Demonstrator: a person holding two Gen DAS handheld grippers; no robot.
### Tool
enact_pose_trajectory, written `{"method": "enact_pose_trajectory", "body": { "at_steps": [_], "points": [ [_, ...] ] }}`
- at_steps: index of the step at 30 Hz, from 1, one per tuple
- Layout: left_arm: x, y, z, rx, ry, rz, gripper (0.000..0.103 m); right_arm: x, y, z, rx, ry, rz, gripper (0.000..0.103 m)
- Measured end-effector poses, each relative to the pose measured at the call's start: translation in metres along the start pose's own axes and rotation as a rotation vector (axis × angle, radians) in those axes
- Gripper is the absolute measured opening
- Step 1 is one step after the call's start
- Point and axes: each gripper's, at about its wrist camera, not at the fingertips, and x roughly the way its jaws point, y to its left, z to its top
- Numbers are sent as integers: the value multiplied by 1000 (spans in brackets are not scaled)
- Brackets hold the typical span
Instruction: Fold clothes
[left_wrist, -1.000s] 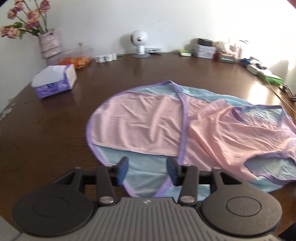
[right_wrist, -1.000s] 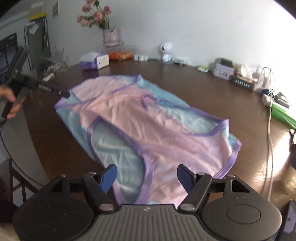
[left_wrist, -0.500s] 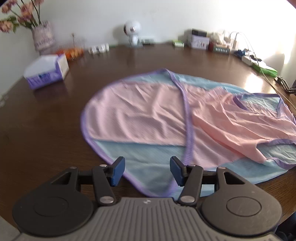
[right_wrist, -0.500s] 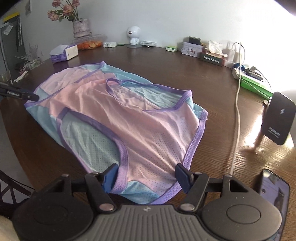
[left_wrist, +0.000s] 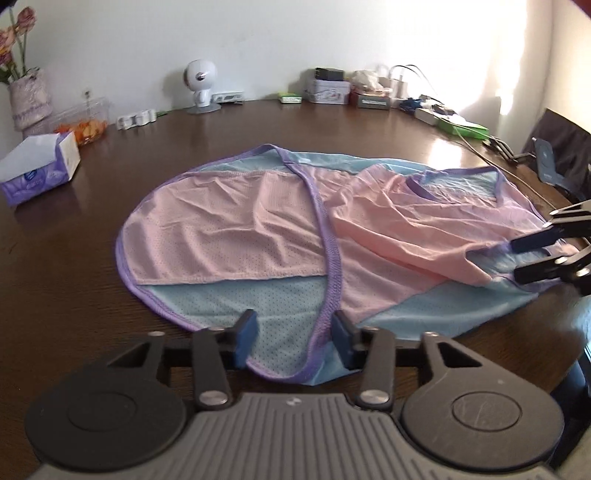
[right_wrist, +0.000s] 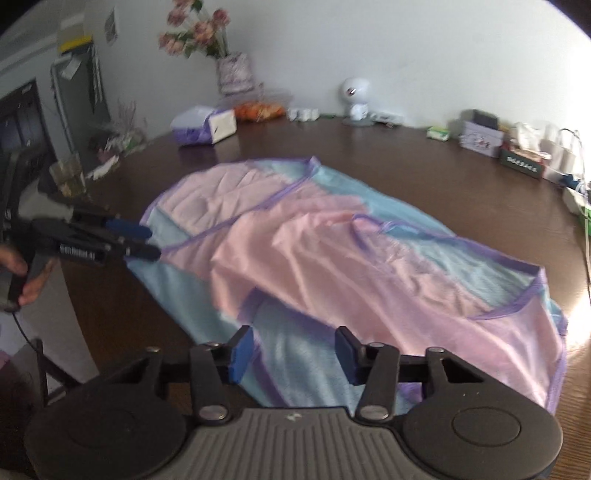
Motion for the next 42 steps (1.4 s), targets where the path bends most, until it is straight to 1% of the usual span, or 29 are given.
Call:
{"method": "enact_pose_trajectory", "body": {
  "at_steps": [1,2,4,6,8,11,12,13,15,17,18,20,22,23,24,25,27,28,30,31,33,34,35,36,37,38,39,40,42],
  "points": [
    [0,0,-1,-2,2,0,34,2,1,-2,3,0,-22,25],
    [-1,-2,-1,-1,10,3,34,1,-1,-3,13,-7,-37,24],
    [-6,-4,-3,-3,29,3,33,-3,-7,-6,11,5,-67,13],
    [-11,-7,-4,-20,46,-22,33,-7,-14,-9,8,23,-97,13],
    [-15,-9,-5,-21,64,-75,34,-13,-24,-10,20,45,-114,13],
    [-17,-10,-2,-22,86,-138,32,-20,-36,-8,34,89,-152,14],
    [-19,-7,1,-22,73,-139,32,-22,-39,-5,39,98,-168,16],
    [-20,-4,3,-20,51,-143,33,-25,-41,-1,42,83,-174,19],
    [-17,5,7,-19,35,-155,38,-28,-44,13,71,9,-148,20],
    [-13,8,9,4,42,-161,38,-20,-45,29,83,-55,-133,27],
    [-13,8,8,25,39,-170,38,-9,-45,36,76,-64,-134,31],
    [-14,7,6,69,30,-189,39,16,-48,47,75,-37,-144,31],
    [-14,7,2,99,26,-205,46,32,-56,53,95,-14,-130,28],
    [-14,8,-1,104,27,-211,46,36,-59,54,105,-6,-126,23],
    [-12,8,-4,99,40,-208,46,39,-61,54,114,1,-126,11],
    [-11,11,-7,91,36,-203,46,41,-62,54,123,9,-126,6],
    [-11,14,-8,79,31,-213,46,42,-63,53,122,10,-132,2],
    [-10,15,-8,73,30,-218,46,42,-64,53,125,10,-151,2],
    [-9,19,-5,63,41,-233,46,43,-67,55,130,8,-222,2],
    [-8,21,-3,58,48,-240,46,39,-67,55,131,-4,-235,2],
    [-11,23,-1,90,42,-260,46,25,-61,52,128,-45,-204,3],
    [-13,24,-1,107,38,-271,47,18,-59,50,127,-66,-189,7],
    [-14,26,-1,124,35,-283,48,9,-53,47,117,-89,-144,9],
    [-15,27,-1,138,34,-298,50,0,-44,40,94,-100,-74,12],
    [-15,29,-1,146,35,-310,53,-8,-36,32,69,-98,-6,19],
    [-14,29,-2,153,39,-327,53,-15,-28,23,43,-96,62,25],
    [-13,30,-3,159,42,-344,53,-19,-21,15,21,-88,105,34],
    [-11,30,-3,164,46,-362,53,-21,-14,8,3,-74,126,38],
    [-7,26,-4,191,43,-358,52,-21,-10,1,5,-62,117,37]
  ]
}}
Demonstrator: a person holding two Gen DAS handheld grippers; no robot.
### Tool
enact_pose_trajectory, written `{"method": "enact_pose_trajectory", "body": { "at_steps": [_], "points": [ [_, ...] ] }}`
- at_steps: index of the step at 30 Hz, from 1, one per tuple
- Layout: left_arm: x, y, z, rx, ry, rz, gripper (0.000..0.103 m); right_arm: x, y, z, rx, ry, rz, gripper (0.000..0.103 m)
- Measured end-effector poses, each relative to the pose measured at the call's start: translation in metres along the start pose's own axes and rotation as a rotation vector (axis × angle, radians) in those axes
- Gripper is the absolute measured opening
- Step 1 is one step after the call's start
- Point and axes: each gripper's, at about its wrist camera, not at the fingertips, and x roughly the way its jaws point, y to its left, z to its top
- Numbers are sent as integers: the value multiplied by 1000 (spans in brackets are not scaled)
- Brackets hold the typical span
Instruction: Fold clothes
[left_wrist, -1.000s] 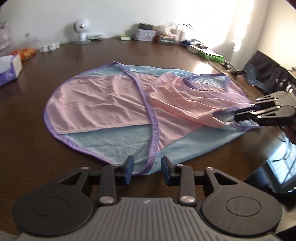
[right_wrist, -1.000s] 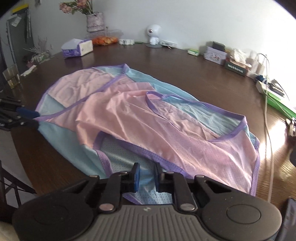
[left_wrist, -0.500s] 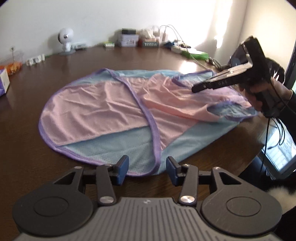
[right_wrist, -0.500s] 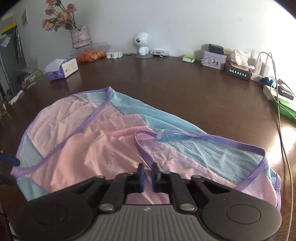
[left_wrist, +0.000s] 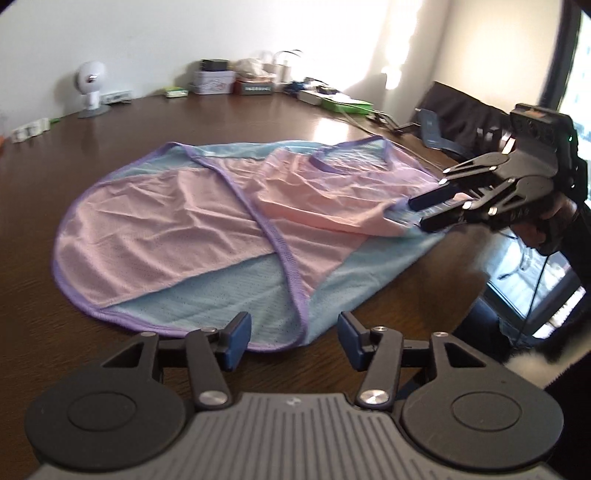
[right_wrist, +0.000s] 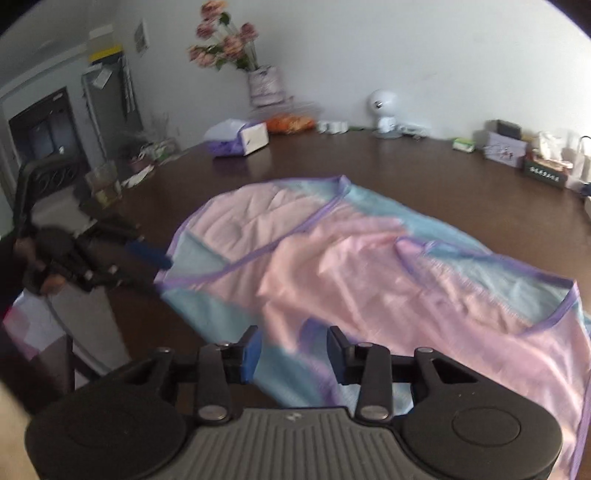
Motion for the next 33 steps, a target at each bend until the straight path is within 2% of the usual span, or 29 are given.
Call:
{"method": "enact_pose_trajectory", "body": {
  "at_steps": [2,3,4,5,8,9,10,11,13,14,16,17,18,19,20,25,27,30,33],
  "points": [
    [4,-2,1,20,0,17,43,0,1,-5,13,7,-24,31],
    [5,-2,2,16,3,33,30,0,2,-7,20,11,-37,13],
    [5,0,2,9,6,39,17,0,2,-10,26,15,-49,3],
    [5,2,3,-3,11,29,14,0,3,-12,33,19,-61,3],
    [3,3,1,0,11,13,18,0,4,-19,53,30,-98,11],
    [1,3,0,7,11,9,28,-1,5,-23,53,29,-101,18],
    [-1,2,0,13,11,5,41,-5,5,-26,46,26,-97,32],
    [0,1,-1,25,12,8,45,-7,6,-30,36,25,-90,37],
    [2,0,-2,50,15,17,49,-9,8,-35,6,25,-77,40],
    [3,0,-3,62,16,21,44,-9,10,-37,-11,17,-79,40],
    [4,1,-2,74,-3,51,13,-6,10,-40,-45,-7,-77,40],
    [5,3,-1,65,-3,53,8,-6,10,-41,-54,-20,-81,39],
    [4,4,0,62,-3,49,3,-6,10,-41,-57,-26,-92,29],
    [4,5,1,59,-3,44,3,-7,9,-41,-60,-28,-108,11],
    [4,6,2,57,-2,39,3,-7,8,-41,-57,-26,-117,3],
    [-2,11,21,45,-29,26,2,-12,1,-34,-32,-28,-94,1],
    [-6,13,40,79,-29,24,2,-17,-6,-24,-9,-58,-78,1],
    [-2,20,72,154,-32,74,2,-20,-23,1,12,-87,-58,1],
    [20,33,101,192,-18,80,2,-6,-41,26,9,-61,-83,1]
  ]
}}
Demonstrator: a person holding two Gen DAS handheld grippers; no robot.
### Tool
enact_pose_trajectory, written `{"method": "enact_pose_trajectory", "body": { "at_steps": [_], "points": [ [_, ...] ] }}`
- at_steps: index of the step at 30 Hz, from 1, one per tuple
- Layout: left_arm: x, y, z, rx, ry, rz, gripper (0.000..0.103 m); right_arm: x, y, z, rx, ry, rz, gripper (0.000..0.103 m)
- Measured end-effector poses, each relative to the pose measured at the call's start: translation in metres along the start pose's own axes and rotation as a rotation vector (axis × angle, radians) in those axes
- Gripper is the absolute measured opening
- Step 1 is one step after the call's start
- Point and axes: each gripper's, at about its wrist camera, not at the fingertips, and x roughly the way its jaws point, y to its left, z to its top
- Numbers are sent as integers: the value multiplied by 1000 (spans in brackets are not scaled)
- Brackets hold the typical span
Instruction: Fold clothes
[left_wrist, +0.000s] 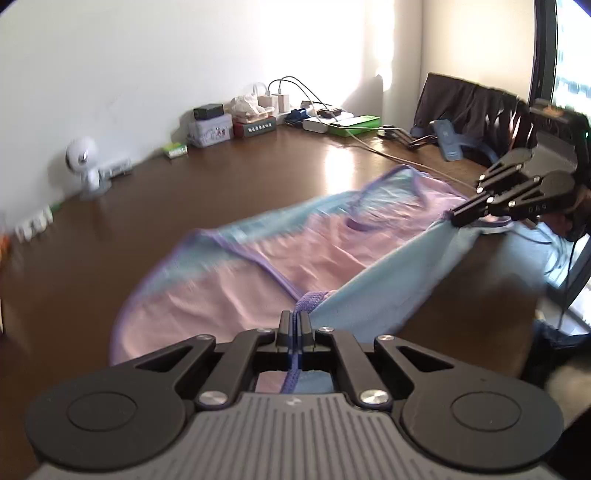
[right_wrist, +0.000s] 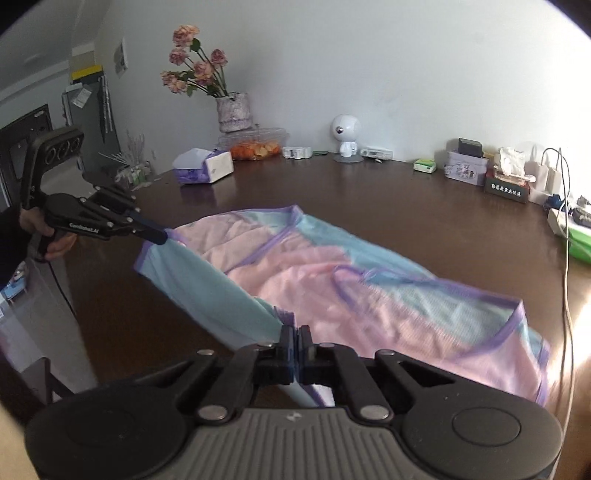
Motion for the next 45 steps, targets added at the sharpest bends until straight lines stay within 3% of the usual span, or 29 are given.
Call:
{"method": "enact_pose_trajectory", "body": {
  "at_steps": [5,9,11,12,13,16,19,24,26,27,30,32,34,36,38,41,43,45],
  "points": [
    [46,25,11,-2,43,-11,2,45,-17,24,-19,90,-58,1],
    [59,40,0,-66,86,57,7,70,-31,40,-23,141,-100,10],
    [42,43,-11,-96,63,86,21,47,-42,38,11,95,-107,12],
    [33,44,-17,-111,50,100,36,36,-48,37,28,72,-110,20],
    [22,46,-24,-131,34,110,43,24,-53,36,45,49,-114,32],
    [-3,49,-46,-201,22,121,43,-25,-71,18,60,16,-127,38],
    [-11,46,-65,-238,44,103,43,-53,-77,-14,118,52,-94,42],
    [-6,48,-79,-244,72,93,41,-51,-71,-47,132,140,-147,39],
    [-1,50,-80,-223,82,125,33,-44,-77,-51,145,166,-177,5],
    [-1,52,-80,-223,80,125,29,-43,-82,-49,147,171,-193,3],
    [1,58,-81,-237,69,118,23,-48,-96,-40,144,157,-247,3],
    [0,60,-79,-245,59,117,22,-38,-103,-35,108,209,-292,5],
    [-4,61,-72,-237,50,122,22,-27,-105,-36,73,262,-331,17],
    [-8,62,-66,-230,40,127,22,-30,-101,-34,38,268,-361,19],
    [-11,63,-60,-223,31,132,23,-45,-97,-28,44,219,-376,24],
    [-17,64,-51,-212,18,140,33,-60,-89,-14,70,118,-341,28],
    [-1,71,-31,-197,9,132,58,-49,-80,1,54,72,-271,28],
    [22,80,-19,-186,20,103,60,-20,-72,21,39,49,-194,29]
  ]
}}
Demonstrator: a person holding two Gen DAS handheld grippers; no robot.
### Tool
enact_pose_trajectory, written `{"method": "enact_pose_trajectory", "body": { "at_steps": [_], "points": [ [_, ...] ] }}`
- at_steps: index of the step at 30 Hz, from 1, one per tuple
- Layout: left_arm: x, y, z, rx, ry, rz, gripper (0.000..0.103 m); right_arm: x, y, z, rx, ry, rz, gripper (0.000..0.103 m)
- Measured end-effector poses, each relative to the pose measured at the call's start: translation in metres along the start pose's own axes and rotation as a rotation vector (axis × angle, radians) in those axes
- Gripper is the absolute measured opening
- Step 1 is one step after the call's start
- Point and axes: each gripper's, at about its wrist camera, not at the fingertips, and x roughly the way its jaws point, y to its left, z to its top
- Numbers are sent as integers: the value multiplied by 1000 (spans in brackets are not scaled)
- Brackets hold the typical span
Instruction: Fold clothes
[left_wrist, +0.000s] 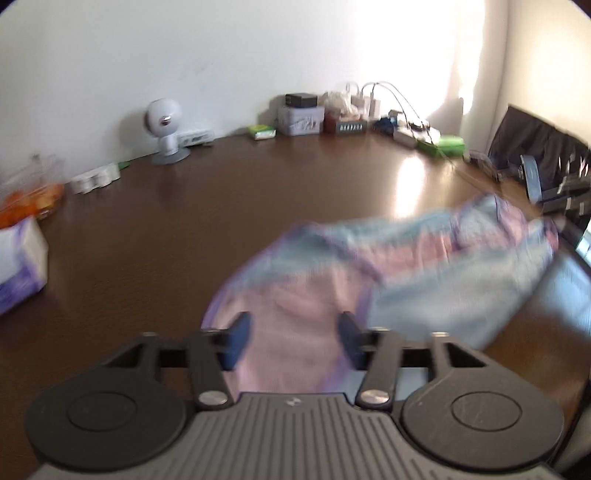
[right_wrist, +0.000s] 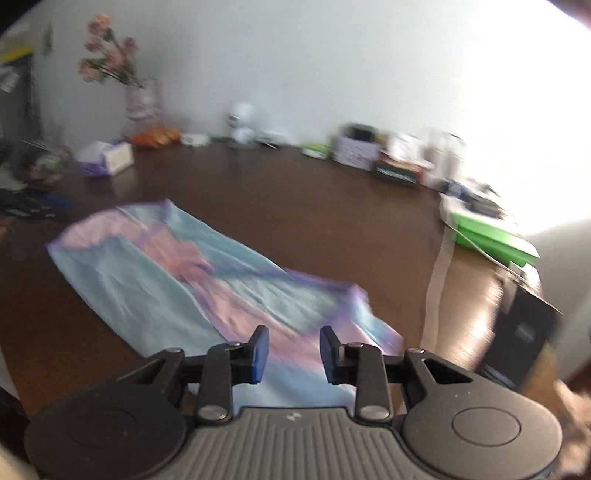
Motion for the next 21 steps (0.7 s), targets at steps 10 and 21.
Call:
{"method": "enact_pose_trajectory", "body": {
  "at_steps": [10,21],
  "points": [
    [114,17,68,61,66,-136,41,143,10,80,-34,151,103,32],
    [128,23,76,92,30,-182,3,155,14,71,-145,194,123,1]
  ]
}}
